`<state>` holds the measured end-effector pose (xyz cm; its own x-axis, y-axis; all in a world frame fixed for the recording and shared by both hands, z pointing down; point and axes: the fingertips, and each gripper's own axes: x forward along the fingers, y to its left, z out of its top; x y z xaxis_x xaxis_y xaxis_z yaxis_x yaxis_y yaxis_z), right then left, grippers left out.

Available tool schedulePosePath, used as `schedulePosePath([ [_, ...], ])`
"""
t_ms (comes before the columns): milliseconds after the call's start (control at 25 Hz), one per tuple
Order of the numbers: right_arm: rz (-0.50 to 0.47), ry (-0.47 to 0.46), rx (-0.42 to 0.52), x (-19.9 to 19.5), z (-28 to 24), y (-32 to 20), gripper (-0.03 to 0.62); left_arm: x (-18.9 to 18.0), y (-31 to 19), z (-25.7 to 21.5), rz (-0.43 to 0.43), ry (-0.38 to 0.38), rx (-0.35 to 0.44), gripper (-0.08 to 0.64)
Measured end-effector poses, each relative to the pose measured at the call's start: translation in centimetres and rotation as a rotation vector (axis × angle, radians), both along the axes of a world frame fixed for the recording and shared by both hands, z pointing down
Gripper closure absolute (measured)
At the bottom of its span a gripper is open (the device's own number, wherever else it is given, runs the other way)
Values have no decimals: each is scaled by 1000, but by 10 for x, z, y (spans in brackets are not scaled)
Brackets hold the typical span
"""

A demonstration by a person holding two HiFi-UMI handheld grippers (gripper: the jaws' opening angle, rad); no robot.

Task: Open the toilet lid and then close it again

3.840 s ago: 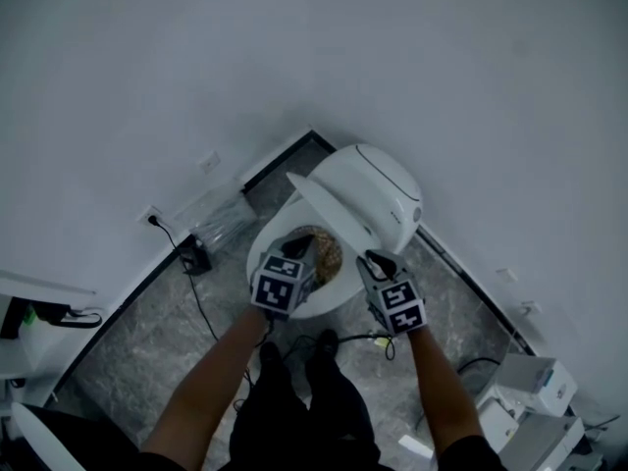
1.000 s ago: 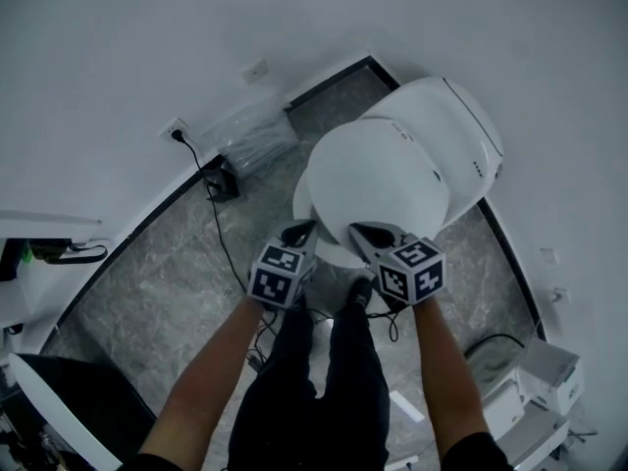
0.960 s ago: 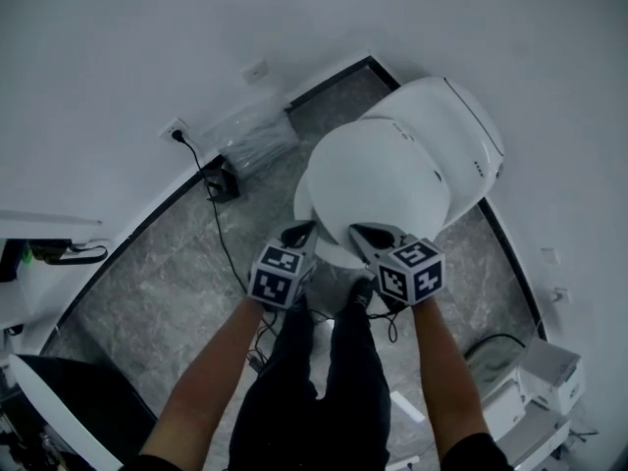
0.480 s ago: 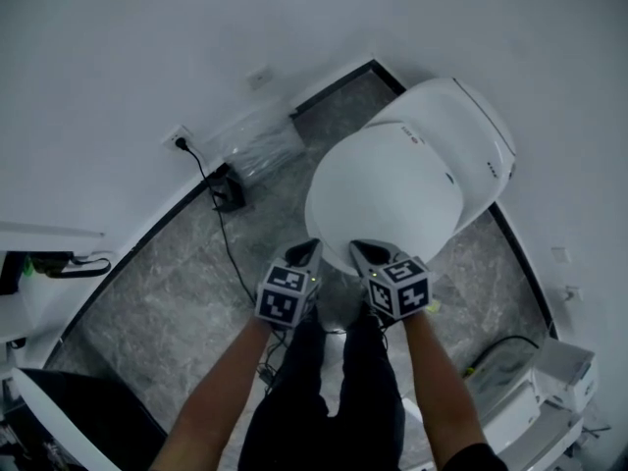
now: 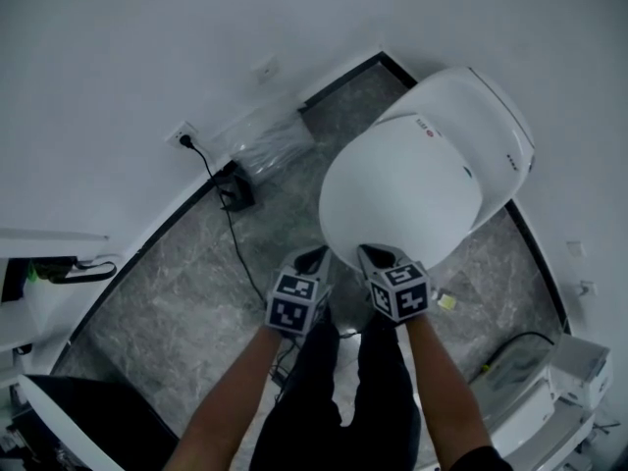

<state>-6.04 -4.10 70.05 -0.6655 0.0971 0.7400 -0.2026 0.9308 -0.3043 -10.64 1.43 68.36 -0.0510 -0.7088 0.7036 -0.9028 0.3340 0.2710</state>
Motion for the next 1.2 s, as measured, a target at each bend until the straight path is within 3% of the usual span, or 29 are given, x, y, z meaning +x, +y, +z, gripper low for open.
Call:
schedulePosePath([
  [720, 22, 130, 25, -4, 68, 15, 581, -4, 18, 29, 6, 51, -31, 552],
  [1200, 56, 151, 68, -4, 81, 17, 581, 0, 18, 35, 61, 59, -23, 552],
])
